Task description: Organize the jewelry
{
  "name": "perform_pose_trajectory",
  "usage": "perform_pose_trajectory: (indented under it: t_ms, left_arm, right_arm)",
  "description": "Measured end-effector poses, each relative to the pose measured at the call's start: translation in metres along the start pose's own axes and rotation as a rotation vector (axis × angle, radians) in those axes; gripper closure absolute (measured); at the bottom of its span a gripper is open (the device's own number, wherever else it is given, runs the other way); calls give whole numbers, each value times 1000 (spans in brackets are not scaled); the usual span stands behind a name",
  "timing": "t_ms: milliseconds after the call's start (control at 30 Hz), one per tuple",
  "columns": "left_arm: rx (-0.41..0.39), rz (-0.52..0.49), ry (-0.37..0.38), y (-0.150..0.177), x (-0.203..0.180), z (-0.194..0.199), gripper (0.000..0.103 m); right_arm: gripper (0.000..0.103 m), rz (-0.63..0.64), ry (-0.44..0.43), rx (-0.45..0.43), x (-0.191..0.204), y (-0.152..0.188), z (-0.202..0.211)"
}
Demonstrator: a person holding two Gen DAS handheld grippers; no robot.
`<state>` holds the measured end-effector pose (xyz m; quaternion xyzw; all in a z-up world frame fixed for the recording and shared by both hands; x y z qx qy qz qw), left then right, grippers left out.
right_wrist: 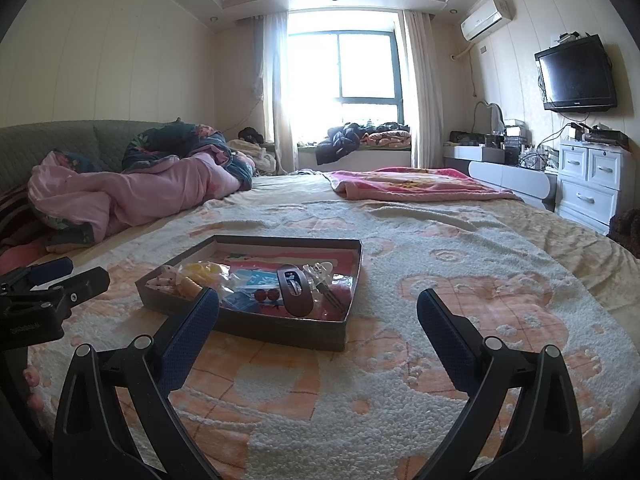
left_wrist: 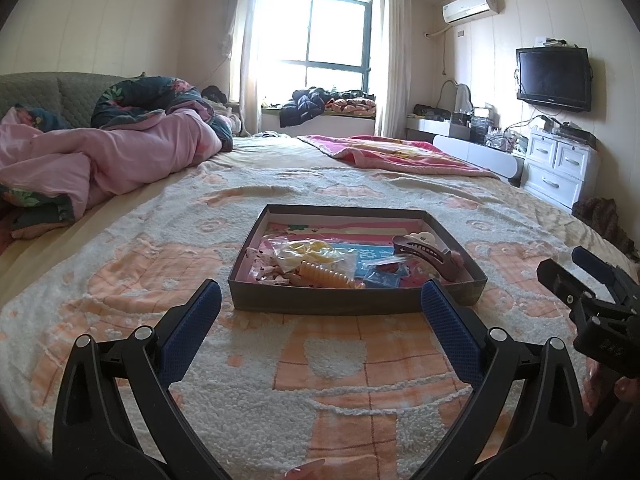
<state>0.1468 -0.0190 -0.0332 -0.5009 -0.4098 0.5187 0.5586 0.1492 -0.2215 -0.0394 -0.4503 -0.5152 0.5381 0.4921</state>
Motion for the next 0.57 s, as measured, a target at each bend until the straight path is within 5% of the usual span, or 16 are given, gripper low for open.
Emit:
perform_pose_trajectory:
  t_ms: [300, 467, 567]
  left_arm:
    - [113, 28, -139, 12, 25, -22, 11]
    - [232, 143, -325, 8, 118, -62, 11]
    - [318, 219, -497, 11, 211, -98, 11]
  right_arm:
    - [7, -69, 76, 56, -33, 6, -15]
    - [7, -164, 323, 158, -131, -2, -64]
    - [7, -173, 514, 316, -207, 17, -102]
Point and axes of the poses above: each gripper's, at about its wrist camera, not at the fingertips, and z roughly against the way its jaws point, x to its left, y to its underside, the point moved 7 cm from there along -z, roughly the way its jaws point, and after that the axes turned 14 degrees about -x, right-handed, at the moved point
